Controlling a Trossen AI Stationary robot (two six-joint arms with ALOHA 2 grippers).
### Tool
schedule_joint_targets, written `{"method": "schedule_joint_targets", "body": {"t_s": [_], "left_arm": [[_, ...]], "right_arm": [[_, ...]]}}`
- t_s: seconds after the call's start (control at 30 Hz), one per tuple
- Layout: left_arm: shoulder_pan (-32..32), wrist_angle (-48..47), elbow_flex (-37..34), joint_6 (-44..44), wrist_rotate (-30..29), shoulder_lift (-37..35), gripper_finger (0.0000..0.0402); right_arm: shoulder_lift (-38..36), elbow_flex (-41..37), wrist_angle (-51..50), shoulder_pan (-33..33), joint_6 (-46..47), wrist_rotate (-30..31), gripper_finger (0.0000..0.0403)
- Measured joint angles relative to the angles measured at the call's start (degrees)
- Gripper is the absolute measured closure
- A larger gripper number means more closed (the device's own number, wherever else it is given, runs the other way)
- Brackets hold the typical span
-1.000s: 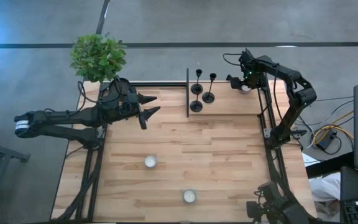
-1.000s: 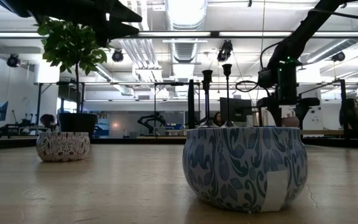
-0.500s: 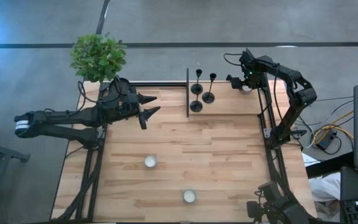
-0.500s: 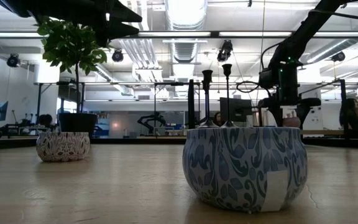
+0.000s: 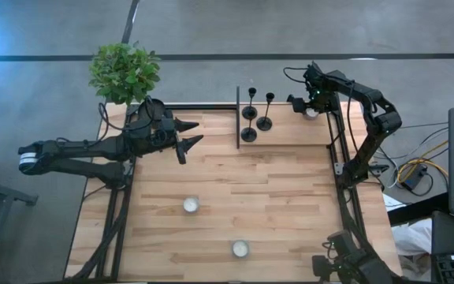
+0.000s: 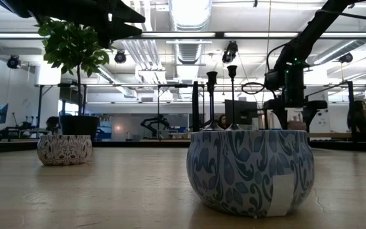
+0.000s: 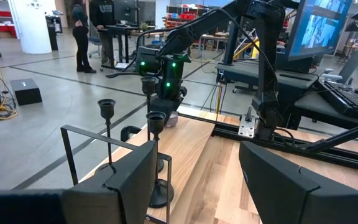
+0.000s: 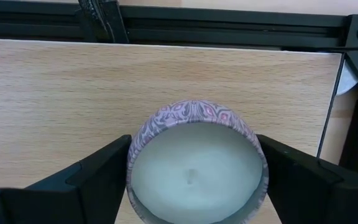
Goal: Pick & Place candle stick holders
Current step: Put the top right pink scented candle on the shelf
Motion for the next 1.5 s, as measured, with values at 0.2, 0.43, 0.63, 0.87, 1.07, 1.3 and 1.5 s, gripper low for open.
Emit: {"method": "schedule_joint_targets", "body": {"t_s": [0.2, 0.43, 0.63, 0.87, 1.07, 1.3, 1.5], "left_arm": [[0.0, 0.0, 0.0, 0.0, 0.0, 0.0, 0.0165], [0.0, 0.0, 0.0, 0.0, 0.0, 0.0, 0.0165], [0.0, 0.0, 0.0, 0.0, 0.0, 0.0, 0.0165], [0.0, 0.0, 0.0, 0.0, 0.0, 0.0, 0.0165], [0.0, 0.0, 0.0, 0.0, 0.0, 0.0, 0.0165], [0.0, 0.0, 0.0, 0.0, 0.0, 0.0, 0.0165], [0.0, 0.0, 0.0, 0.0, 0.0, 0.0, 0.0165]], "right_arm": [[0.0, 0.0, 0.0, 0.0, -0.1, 0.0, 0.0083], [-0.2, 0.0, -0.1, 0.0, -0.6, 0.0, 0.0084], [-0.3, 0.0, -0.1, 0.0, -0.7, -0.1, 0.0075], [-0.3, 0.1, -0.1, 0.0, -0.9, -0.5, 0.0056], [-0.3, 0.2, -0.1, 0.0, -0.9, -0.8, 0.0044], [-0.4, 0.2, -0.4, 0.0, -0.4, -0.7, 0.0044], [-0.4, 0.2, -0.4, 0.0, -0.4, -0.6, 0.0044]]}}
